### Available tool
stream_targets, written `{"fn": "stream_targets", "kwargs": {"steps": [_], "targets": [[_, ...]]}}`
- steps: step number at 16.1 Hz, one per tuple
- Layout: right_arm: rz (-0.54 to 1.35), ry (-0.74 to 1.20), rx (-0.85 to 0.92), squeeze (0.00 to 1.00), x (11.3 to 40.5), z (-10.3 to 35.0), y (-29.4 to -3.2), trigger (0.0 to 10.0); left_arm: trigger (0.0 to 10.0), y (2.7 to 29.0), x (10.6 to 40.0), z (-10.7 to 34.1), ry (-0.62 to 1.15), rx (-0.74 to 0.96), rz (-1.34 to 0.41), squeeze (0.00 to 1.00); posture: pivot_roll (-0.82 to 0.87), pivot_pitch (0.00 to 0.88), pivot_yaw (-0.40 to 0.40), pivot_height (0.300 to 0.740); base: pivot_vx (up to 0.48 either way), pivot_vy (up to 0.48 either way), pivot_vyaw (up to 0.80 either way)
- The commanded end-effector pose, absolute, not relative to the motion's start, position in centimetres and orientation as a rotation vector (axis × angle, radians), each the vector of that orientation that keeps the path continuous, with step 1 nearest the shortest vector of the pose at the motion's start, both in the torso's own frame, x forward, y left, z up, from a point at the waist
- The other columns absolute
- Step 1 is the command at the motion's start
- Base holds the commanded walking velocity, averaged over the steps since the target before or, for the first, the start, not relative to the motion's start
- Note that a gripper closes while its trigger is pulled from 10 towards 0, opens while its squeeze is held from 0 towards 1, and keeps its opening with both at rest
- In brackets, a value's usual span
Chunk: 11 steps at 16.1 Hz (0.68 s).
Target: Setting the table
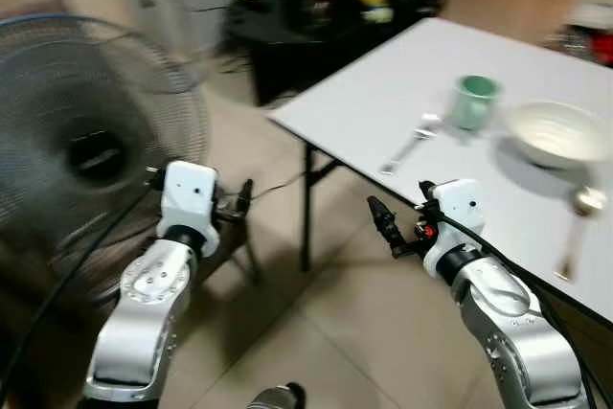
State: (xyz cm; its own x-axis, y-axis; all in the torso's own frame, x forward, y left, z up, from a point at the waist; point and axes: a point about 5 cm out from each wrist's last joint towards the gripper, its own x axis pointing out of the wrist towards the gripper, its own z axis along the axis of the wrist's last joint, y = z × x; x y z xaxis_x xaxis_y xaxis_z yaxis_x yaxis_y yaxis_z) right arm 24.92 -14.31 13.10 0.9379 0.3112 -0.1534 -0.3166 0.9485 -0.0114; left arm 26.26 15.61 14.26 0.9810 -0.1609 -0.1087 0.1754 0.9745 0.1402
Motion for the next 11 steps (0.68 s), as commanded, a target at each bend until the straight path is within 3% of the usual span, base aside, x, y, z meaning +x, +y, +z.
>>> {"fn": "stream_targets", "kwargs": {"steps": [1,11], "targets": [[0.326,0.123,-0.016,1.0,25.4,13.8,-14.2,10.0,10.0,15.7,26.7,14.7,0.088,0.152,-0.177,0.0,0.08,0.0,0.061,0.74,0.0,0.0,0.8],[0.224,0.148,-0.042,1.0,25.1,13.5,-15.8,10.0,10.0,15.1,27.2,14.0,0.112,0.152,-0.184,0.0,0.03,0.0,0.081,0.74,0.0,0.0,0.8]]}}
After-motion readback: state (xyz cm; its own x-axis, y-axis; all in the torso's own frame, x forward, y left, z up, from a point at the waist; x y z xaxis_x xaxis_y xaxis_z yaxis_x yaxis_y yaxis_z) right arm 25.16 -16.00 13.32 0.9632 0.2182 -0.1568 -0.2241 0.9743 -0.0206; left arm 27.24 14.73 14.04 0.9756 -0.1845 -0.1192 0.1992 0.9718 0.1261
